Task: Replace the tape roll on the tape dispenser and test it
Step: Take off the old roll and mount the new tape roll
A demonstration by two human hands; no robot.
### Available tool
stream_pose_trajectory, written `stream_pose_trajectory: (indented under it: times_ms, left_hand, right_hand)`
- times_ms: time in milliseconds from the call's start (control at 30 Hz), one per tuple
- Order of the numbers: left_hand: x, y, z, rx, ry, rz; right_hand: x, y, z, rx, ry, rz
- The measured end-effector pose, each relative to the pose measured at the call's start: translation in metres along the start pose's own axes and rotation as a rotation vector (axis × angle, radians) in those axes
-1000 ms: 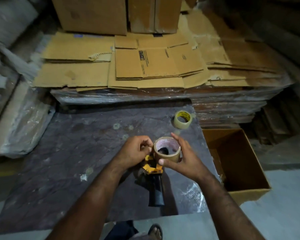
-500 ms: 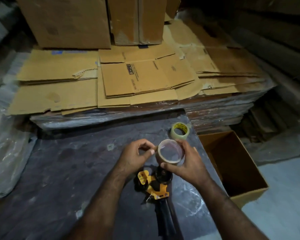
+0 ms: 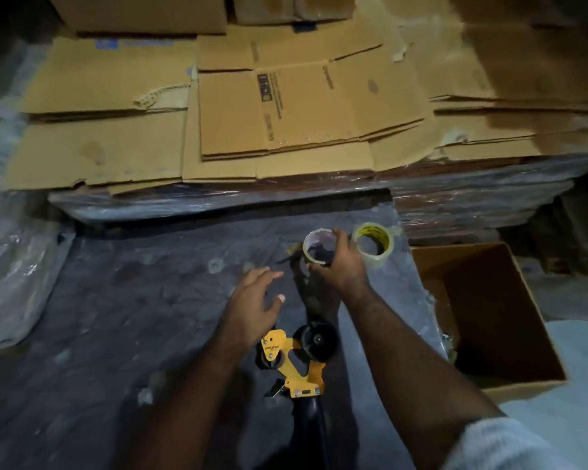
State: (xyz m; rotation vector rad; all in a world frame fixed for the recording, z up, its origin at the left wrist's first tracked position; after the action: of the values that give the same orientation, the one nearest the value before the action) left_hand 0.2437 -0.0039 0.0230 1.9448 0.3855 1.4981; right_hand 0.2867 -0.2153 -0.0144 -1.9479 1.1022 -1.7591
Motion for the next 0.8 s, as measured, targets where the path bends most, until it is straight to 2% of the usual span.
stream_pose_trajectory:
  times_ms: [133, 267, 367, 433, 567, 633, 800]
  left_hand:
    - [-0.013, -0.007, -0.001, 0.026, 0.085, -0.007]
    - [-0.016, -0.011, -0.006, 0.095, 0.072, 0.027]
    - [-0.014, -0.003, -0.007, 0.124, 0.071, 0.005]
    - [-0.014, 0.003, -0.005, 0.136, 0.06, -0.013]
    - [-0.022, 0.018, -0.006, 0.079, 0.047, -0.086]
    - [-0.024, 0.023, -0.01, 0.055, 0.053, -0.097]
    - [-0.016, 0.026, -0.035, -0.016, 0.042, -0.203]
  right_hand:
    - [-0.025, 0.003, 0.036, -0.036, -0.075, 0.009]
    - [-0.03, 0.006, 0.039, -0.023, -0.131, -0.02]
    - [-0.003, 0.013, 0.025, 0.057, 0.103, -0.236]
    - [0.01, 0.029, 0.018, 0.019, 0.165, -0.359]
    - [0.023, 0.062, 0.019, -0.105, -0.041, -0.51]
    - [0.032, 0.06, 0.019, -0.083, -0.085, -0.56]
    - [0.044, 0.033, -0.018, 0.075, -0.064, -0.296]
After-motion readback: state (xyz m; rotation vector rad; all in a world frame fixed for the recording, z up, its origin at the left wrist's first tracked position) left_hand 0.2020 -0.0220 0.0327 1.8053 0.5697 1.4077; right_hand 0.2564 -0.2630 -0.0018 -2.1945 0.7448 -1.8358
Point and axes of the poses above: each hand's wrist, its own z-axis towards the middle knuckle, its own x-axis out of the back of the hand, y = z × x, the point moved 2 cm from there along z, towards the middle knuckle, and after that the axes turned 1 degree about -y, right-handed, at the moved point
